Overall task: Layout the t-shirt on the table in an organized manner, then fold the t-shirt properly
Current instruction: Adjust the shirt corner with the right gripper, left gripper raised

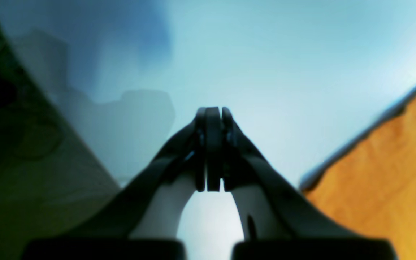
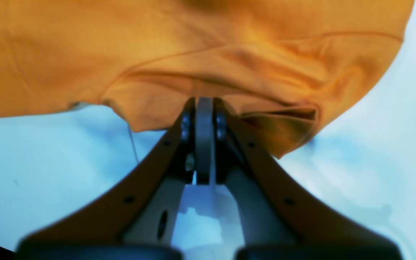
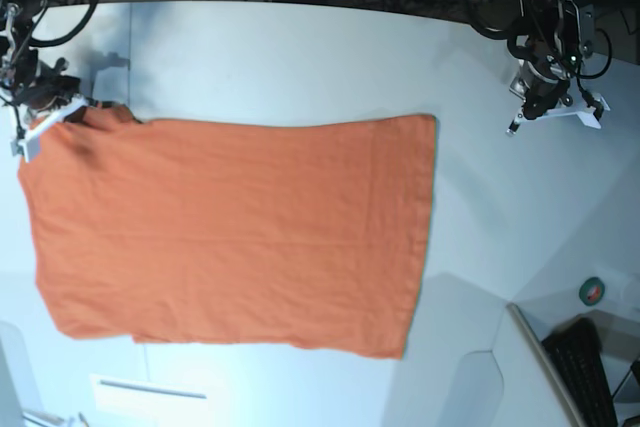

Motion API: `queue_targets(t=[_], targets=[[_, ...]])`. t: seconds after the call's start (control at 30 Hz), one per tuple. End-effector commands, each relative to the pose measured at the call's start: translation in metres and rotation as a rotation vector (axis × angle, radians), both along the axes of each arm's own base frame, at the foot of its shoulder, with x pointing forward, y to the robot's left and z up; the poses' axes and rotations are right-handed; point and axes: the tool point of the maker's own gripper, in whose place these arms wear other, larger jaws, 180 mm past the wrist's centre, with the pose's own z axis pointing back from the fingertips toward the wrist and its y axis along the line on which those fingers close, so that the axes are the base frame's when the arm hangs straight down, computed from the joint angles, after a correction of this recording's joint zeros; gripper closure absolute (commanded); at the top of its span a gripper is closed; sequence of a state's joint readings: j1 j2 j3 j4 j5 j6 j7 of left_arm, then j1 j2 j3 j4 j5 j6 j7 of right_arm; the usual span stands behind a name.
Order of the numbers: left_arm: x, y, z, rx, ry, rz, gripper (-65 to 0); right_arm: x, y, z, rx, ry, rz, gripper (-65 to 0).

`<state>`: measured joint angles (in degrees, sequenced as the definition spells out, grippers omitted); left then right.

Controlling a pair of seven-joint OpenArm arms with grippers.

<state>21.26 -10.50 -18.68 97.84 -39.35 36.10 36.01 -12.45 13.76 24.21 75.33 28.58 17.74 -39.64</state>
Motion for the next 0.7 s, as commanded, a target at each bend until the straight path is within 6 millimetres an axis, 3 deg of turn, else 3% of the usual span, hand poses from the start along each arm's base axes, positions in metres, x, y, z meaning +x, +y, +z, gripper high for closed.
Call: queue_targets(t=[0.0, 0.13, 0.23, 0.37, 0.43, 0.57, 0.67], targets=[[0.004, 0.007, 0.008, 0.03, -0.021, 0.0, 0.0, 0.003, -0.008, 0.008, -0.017, -0.027, 0.0, 0.0], [0.007, 0.006, 0.009, 0.028, -0.026, -0.002, 0.0, -0.014, 0.009, 0.004, 0.004, -0.015, 0.01, 0.0], [0.009, 0.006, 0.01, 0.032, -0.031, -0.006, 0.0, -0.021, 0.013, 0.016, -0.016, -0.035, 0.038, 0.0], [0.008, 0.015, 0.014, 0.105, -0.013, -0.022, 0.0, -0.007, 0.013, 0.05, -0.066, -0.117, 0.079, 0.0], [0.006, 0.023, 0.018, 0.19, 0.015, -0.044, 0.0, 0.006, 0.009, 0.056, -0.078, -0.142, 0.08, 0.0], [0.005, 0.019, 0.018, 0.299, 0.064, -0.127, 0.0, 0.024, -0.008, 0.04, -0.125, -0.098, 0.065, 0.0], [0.002, 0.015, 0.014, 0.29, 0.076, -0.136, 0.0, 0.024, -0.018, 0.016, -0.154, -0.017, 0.062, 0.0]])
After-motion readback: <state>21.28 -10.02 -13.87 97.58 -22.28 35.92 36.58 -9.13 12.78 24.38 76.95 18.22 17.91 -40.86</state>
